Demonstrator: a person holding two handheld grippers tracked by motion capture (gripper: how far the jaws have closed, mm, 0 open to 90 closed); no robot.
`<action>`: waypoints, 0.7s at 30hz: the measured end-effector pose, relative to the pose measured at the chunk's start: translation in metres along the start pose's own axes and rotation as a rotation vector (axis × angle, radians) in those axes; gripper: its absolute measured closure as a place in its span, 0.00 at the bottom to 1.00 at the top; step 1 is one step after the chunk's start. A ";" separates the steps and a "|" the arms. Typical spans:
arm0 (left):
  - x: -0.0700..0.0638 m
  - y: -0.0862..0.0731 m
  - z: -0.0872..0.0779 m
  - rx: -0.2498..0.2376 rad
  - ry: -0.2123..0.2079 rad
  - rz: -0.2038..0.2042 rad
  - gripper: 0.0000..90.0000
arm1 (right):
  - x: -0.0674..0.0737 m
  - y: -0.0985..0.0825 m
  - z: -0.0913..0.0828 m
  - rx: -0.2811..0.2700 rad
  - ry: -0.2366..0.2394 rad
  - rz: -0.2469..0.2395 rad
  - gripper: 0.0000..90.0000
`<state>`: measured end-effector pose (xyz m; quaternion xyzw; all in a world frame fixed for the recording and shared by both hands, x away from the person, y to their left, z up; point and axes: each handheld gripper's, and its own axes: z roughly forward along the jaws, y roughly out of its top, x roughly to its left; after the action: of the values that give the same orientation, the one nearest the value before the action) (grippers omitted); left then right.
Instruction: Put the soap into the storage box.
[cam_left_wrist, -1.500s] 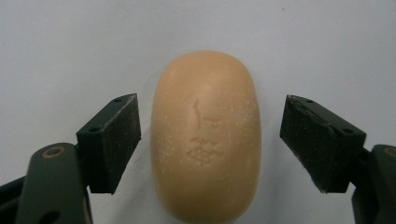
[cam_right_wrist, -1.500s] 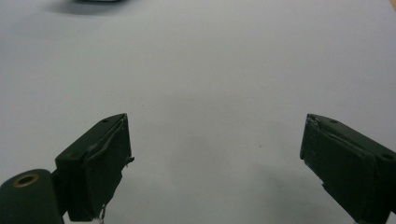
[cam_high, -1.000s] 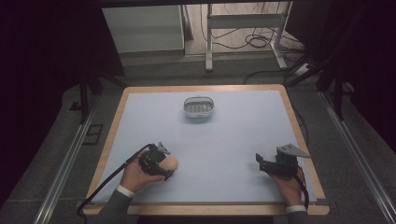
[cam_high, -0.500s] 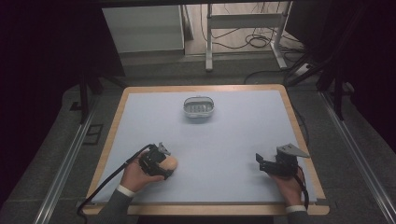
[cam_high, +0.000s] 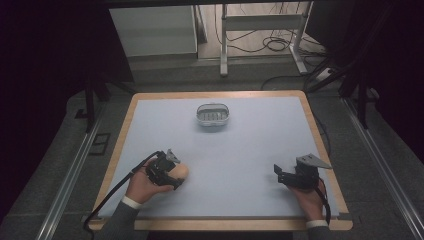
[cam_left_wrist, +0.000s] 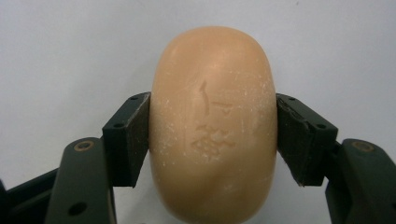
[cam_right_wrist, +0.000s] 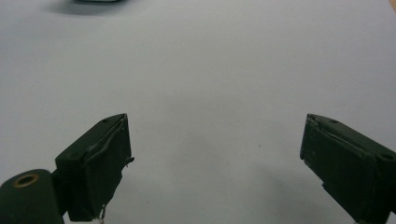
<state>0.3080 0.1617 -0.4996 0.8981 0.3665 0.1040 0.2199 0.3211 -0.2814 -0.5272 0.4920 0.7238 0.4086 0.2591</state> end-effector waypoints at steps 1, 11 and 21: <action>0.000 0.001 -0.001 -0.002 0.003 0.002 0.36 | 0.000 0.000 0.000 -0.001 0.000 0.000 0.10; -0.002 0.008 -0.010 -0.022 0.010 0.017 0.36 | 0.000 0.000 0.000 -0.001 0.001 0.000 0.10; -0.001 0.011 -0.015 -0.034 0.021 0.023 0.36 | 0.000 0.000 0.000 0.001 0.000 0.002 0.10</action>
<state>0.3093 0.1589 -0.4815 0.8972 0.3568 0.1222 0.2299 0.3212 -0.2815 -0.5271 0.4928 0.7235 0.4086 0.2584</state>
